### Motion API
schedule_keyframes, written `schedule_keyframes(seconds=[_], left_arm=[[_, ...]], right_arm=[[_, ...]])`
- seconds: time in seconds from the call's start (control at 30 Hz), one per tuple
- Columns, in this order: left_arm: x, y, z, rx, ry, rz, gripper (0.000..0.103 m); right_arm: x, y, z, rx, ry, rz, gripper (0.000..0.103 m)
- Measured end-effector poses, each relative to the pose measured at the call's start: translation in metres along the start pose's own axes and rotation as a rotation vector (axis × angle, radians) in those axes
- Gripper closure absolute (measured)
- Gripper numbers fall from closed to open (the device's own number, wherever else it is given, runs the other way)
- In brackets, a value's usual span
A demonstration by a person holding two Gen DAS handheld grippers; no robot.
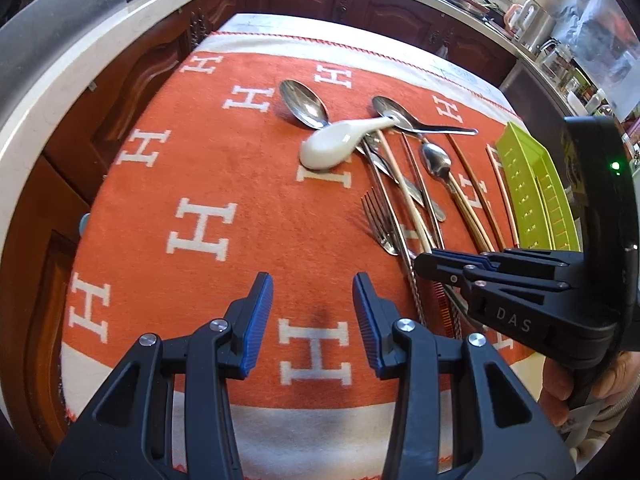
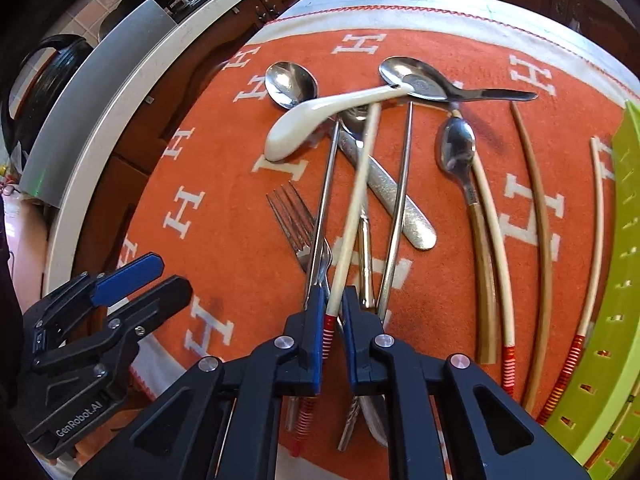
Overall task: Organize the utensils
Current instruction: 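Grasp a red-striped chopstick with the right tool while the left tool grasps a metal chopstick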
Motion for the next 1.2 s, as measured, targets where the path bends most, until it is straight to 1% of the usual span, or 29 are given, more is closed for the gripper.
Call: schedule_keyframes(seconds=[0.2, 0.4, 0.5, 0.6, 0.7, 0.73, 0.83, 0.9, 0.93, 0.97, 1.0, 1.03, 1.2], left_arm=[[0.003, -0.017, -0.011, -0.055, 0.018, -0.024, 0.065], [0.006, -0.039, -0.030, -0.147, 0.065, -0.023, 0.065], [0.005, -0.049, -0.041, -0.174, 0.097, -0.005, 0.065], [0.003, -0.057, -0.049, -0.179, 0.124, 0.010, 0.065], [0.001, -0.065, -0.054, -0.160, 0.138, -0.006, 0.065], [0.000, -0.069, -0.056, -0.141, 0.138, -0.021, 0.065], [-0.002, -0.079, -0.058, -0.076, 0.133, -0.067, 0.071], [-0.004, -0.087, -0.060, -0.017, 0.125, -0.106, 0.078], [-0.004, -0.090, -0.061, 0.005, 0.120, -0.122, 0.080], [-0.005, -0.091, -0.061, 0.024, 0.116, -0.138, 0.086], [-0.006, -0.093, -0.061, 0.049, 0.110, -0.156, 0.095], [-0.007, -0.095, -0.061, 0.066, 0.104, -0.166, 0.098], [-0.008, -0.091, -0.057, 0.047, 0.111, -0.127, 0.099]], right_arm=[[-0.007, -0.009, 0.013, 0.028, -0.011, -0.027, 0.098], [-0.011, -0.021, 0.037, 0.049, -0.062, -0.064, 0.098], [-0.013, -0.029, 0.047, 0.056, -0.083, -0.090, 0.098], [-0.017, -0.037, 0.057, 0.056, -0.105, -0.107, 0.098], [-0.022, -0.046, 0.064, 0.069, -0.115, -0.132, 0.098], [-0.024, -0.049, 0.066, 0.074, -0.118, -0.139, 0.098], [-0.027, -0.056, 0.071, 0.089, -0.131, -0.147, 0.098], [-0.030, -0.061, 0.076, 0.102, -0.140, -0.147, 0.098], [-0.030, -0.059, 0.074, 0.109, -0.142, -0.148, 0.098], [-0.030, -0.060, 0.075, 0.116, -0.143, -0.148, 0.098], [-0.030, -0.060, 0.074, 0.126, -0.141, -0.150, 0.098], [-0.031, -0.061, 0.075, 0.137, -0.139, -0.154, 0.098], [-0.029, -0.061, 0.075, 0.160, -0.143, -0.152, 0.098]])
Point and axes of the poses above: each gripper's, at about its wrist camera, not at the fingertips, and z roughly against the way its jaws point, y to its left, x to its top, the point moved 3 cm from there along -z, roughly the way its jaws point, and after that the axes turned 9 degrees about -y, right-handed, at the moved point
